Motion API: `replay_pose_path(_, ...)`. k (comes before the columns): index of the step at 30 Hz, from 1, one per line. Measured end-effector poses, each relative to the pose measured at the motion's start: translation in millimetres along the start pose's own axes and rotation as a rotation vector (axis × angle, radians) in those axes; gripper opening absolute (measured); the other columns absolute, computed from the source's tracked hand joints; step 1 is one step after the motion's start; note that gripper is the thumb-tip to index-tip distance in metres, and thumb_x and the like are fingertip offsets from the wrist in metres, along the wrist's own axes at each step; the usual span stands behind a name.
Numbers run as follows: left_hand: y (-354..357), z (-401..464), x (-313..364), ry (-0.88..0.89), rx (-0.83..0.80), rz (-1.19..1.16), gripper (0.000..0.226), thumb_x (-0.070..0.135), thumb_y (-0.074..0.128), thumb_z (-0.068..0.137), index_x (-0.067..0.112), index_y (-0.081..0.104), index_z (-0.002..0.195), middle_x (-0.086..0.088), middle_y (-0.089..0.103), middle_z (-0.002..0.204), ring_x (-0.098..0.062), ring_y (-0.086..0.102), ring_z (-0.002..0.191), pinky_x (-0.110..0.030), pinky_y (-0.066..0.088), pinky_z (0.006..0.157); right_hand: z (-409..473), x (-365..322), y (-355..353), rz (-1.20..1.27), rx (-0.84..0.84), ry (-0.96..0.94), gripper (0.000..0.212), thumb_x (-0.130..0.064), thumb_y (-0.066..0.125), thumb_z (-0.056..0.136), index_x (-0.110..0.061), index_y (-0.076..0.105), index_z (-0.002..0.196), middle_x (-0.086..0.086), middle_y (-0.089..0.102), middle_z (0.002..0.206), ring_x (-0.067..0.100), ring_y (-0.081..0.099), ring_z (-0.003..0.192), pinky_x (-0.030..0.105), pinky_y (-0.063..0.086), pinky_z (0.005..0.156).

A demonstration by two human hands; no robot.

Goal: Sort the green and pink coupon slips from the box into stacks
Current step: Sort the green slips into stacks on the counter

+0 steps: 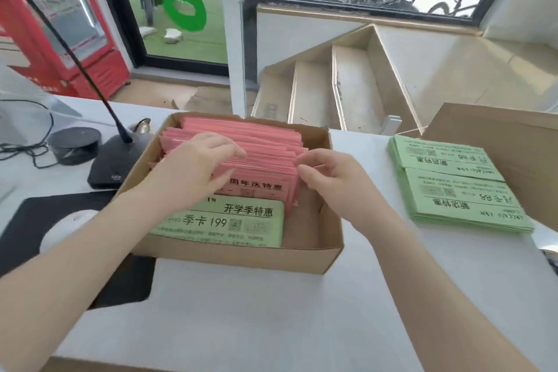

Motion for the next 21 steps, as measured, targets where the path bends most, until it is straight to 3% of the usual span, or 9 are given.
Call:
replay_pose_path(3, 2.4, 2.4, -32.7, 0.406, -0.148, 0.104, 0.037, -0.003, 0.076, 0.064, 0.019, 0.074, 0.093, 0.001, 0.07, 0.106, -0.028, 0.06, 0.106, -0.05, 0.049, 0.089, 5.9, -1.9, 34.3, -0.192, 0.046, 0.088, 0.015, -0.018, 0.055, 0.09, -0.017, 0.067, 0.097, -0.008, 0.066, 0.091, 0.009, 0.06, 0.083, 0.024, 0.046, 0.08)
replay_pose_path(5, 12.3, 4.4, -52.3, 0.516, -0.244, 0.216, 0.054, -0.003, 0.083, 0.052, 0.025, 0.073, 0.097, -0.001, 0.066, 0.117, -0.03, 0.059, 0.112, -0.053, 0.05, 0.086, 6.4, 3.7, 53.0, -0.347, 0.064, 0.19, 0.018, -0.023, 0.053, 0.091, -0.018, 0.066, 0.102, -0.007, 0.066, 0.097, 0.012, 0.06, 0.091, 0.026, 0.045, 0.081)
replay_pose_path(7, 20.9, 7.6, -70.0, 0.547, -0.319, 0.269, 0.064, 0.0, 0.084, 0.052, 0.03, 0.069, 0.107, -0.004, 0.054, 0.133, -0.031, 0.052, 0.121, -0.051, 0.045, 0.09, 5.0, 9.7, 65.8, -0.442, 0.02, 0.321, 0.022, -0.025, 0.052, 0.092, -0.017, 0.065, 0.108, -0.004, 0.065, 0.105, 0.013, 0.058, 0.094, 0.025, 0.043, 0.078)
replay_pose_path(10, 27.8, 12.6, -88.6, 0.586, -0.304, 0.218, 0.062, 0.004, 0.074, 0.07, 0.035, 0.059, 0.121, 0.002, 0.039, 0.146, -0.029, 0.04, 0.131, -0.051, 0.042, 0.099, 4.7, 14.2, 74.3, -0.389, -0.141, 0.512, 0.024, -0.028, 0.052, 0.092, -0.013, 0.063, 0.107, -0.002, 0.065, 0.099, 0.014, 0.06, 0.084, 0.029, 0.048, 0.073)
replay_pose_path(13, 29.5, 18.8, -88.7, 0.573, -0.301, 0.173, 0.064, 0.0, 0.07, 0.072, 0.037, 0.057, 0.123, 0.004, 0.041, 0.144, -0.03, 0.042, 0.128, -0.049, 0.041, 0.096, 9.2, 18.6, 74.6, -0.336, -0.171, 0.63, 0.027, -0.023, 0.052, 0.092, -0.006, 0.062, 0.11, 0.01, 0.066, 0.109, 0.027, 0.063, 0.099, 0.045, 0.05, 0.09)
replay_pose_path(15, 34.3, 20.1, -89.3, 0.518, -0.322, 0.105, 0.065, -0.001, 0.055, 0.084, 0.042, 0.046, 0.132, 0.01, 0.024, 0.152, -0.026, 0.023, 0.137, -0.047, 0.028, 0.105, 10.5, 20.6, 78.0, -0.346, -0.198, 0.668, 0.028, -0.019, 0.051, 0.091, -0.001, 0.061, 0.109, 0.016, 0.065, 0.112, 0.033, 0.062, 0.103, 0.049, 0.049, 0.091)
replay_pose_path(18, 38.9, 21.0, -89.9, 0.46, -0.372, 0.1, 0.065, 0.001, 0.045, 0.089, 0.046, 0.036, 0.136, 0.015, 0.012, 0.153, -0.02, 0.011, 0.138, -0.042, 0.019, 0.108, 10.6, 26.9, 80.5, -0.329, -0.207, 0.686, 0.024, -0.018, 0.053, 0.088, -0.005, 0.063, 0.107, 0.011, 0.068, 0.108, 0.029, 0.063, 0.101, 0.045, 0.05, 0.092)
replay_pose_path(21, 39.8, 21.2, -91.9, 0.474, -0.333, 0.014, 0.062, 0.001, 0.05, 0.088, 0.043, 0.044, 0.133, 0.012, 0.022, 0.151, -0.023, 0.018, 0.136, -0.046, 0.022, 0.107, 7.1, 28.5, 80.4, -0.225, -0.163, 0.672, 0.022, -0.016, 0.056, 0.087, -0.012, 0.064, 0.108, 0.0, 0.069, 0.103, 0.02, 0.065, 0.091, 0.035, 0.05, 0.089)
Point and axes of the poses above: each hand's wrist, its own z-axis towards the middle knuckle, its own y-axis out of the palm, x = y × z, the point moved 2 cm from there along z, towards the middle knuckle
